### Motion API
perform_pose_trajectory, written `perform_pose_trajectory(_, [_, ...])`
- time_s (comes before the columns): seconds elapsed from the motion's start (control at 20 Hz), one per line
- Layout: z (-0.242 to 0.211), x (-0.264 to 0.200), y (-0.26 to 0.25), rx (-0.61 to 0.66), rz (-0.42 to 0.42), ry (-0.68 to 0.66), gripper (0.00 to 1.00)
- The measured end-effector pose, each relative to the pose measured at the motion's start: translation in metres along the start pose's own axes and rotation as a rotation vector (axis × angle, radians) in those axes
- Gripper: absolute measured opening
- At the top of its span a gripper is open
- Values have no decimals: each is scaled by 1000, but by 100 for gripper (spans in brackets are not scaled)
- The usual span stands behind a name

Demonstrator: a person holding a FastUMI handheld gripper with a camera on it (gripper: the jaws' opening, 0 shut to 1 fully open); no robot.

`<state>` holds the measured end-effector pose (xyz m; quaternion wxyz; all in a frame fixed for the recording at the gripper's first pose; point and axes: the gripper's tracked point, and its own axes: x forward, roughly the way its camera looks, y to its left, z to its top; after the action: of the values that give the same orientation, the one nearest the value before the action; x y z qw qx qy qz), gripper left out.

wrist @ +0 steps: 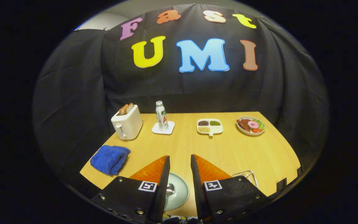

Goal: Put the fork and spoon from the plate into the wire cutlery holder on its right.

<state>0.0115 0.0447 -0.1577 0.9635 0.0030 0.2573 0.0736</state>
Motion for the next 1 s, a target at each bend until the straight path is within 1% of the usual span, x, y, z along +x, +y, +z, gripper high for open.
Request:
perform_pose_trajectory(0.2, [-48,15,10,27,31,162,41])
perform_pose_trajectory(0.6, [-136,36,40,-21,97,421,42])
perform_pose_trajectory(0.7, [-153,36,46,-18,112,476,42])
perform_pose_trajectory(1.0, [-186,41,51,3,101,589,42])
